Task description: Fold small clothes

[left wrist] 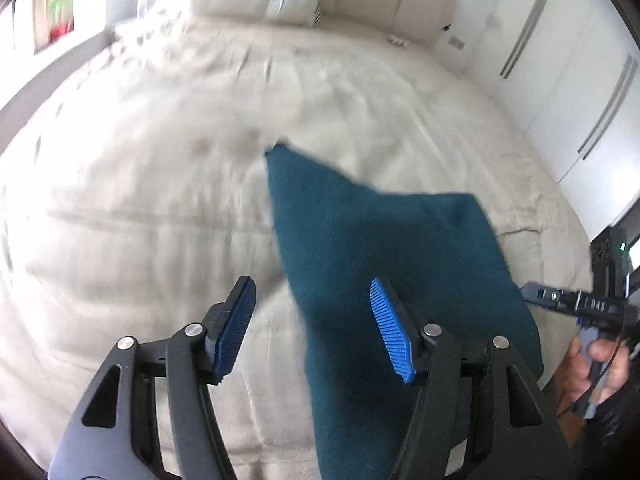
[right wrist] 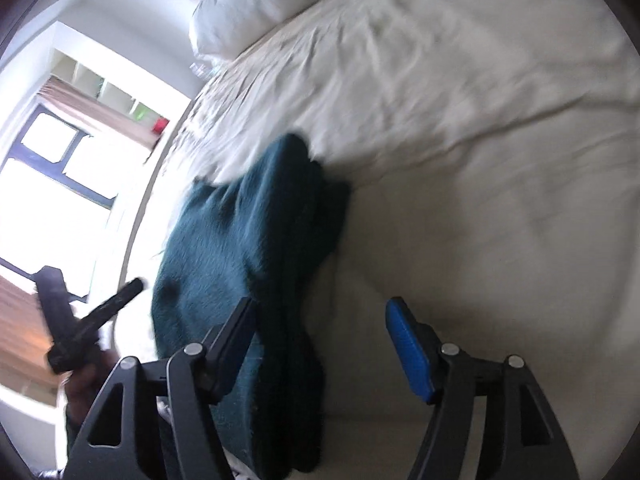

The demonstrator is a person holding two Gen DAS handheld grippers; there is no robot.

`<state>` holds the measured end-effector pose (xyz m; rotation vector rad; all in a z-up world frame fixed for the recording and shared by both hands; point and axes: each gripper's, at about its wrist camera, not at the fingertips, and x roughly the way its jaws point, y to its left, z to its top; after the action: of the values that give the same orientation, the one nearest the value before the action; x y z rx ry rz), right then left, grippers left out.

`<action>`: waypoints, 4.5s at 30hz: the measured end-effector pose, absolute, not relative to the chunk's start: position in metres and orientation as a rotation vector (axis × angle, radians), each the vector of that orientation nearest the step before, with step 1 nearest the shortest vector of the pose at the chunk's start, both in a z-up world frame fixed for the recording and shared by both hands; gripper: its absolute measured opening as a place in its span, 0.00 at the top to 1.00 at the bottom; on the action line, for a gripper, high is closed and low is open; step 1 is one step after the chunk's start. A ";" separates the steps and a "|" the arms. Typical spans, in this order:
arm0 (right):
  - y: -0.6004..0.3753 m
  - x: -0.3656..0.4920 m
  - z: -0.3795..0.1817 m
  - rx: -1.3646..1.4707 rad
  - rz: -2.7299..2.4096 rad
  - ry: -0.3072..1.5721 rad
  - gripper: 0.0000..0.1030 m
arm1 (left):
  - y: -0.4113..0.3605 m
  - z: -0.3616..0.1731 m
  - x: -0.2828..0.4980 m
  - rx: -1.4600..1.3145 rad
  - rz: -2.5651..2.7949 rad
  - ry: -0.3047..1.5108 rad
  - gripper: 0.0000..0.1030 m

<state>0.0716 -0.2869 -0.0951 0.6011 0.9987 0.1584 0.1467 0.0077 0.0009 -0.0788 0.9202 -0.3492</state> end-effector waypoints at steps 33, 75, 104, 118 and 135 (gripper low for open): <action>-0.260 0.032 -0.052 0.677 0.347 0.765 0.35 | -0.071 -0.065 0.152 0.095 -0.285 0.966 0.34; -0.158 -0.061 0.060 0.001 -0.099 0.578 0.00 | -0.010 0.073 0.052 0.066 0.018 0.774 0.00; -0.156 -0.037 -0.012 0.095 -0.162 0.887 0.00 | -0.008 -0.005 0.064 0.036 -0.039 0.965 0.00; -0.156 -0.036 -0.016 0.092 -0.161 0.907 0.00 | -0.008 -0.005 0.063 0.037 -0.037 0.964 0.00; -0.156 -0.035 -0.019 0.094 -0.153 0.922 0.00 | -0.007 -0.003 0.063 0.049 -0.029 0.959 0.00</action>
<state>-0.0348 -0.1561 -0.0194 0.0941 0.9222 -0.1526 0.0631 -0.0070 -0.0030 0.0486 0.9586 -0.0295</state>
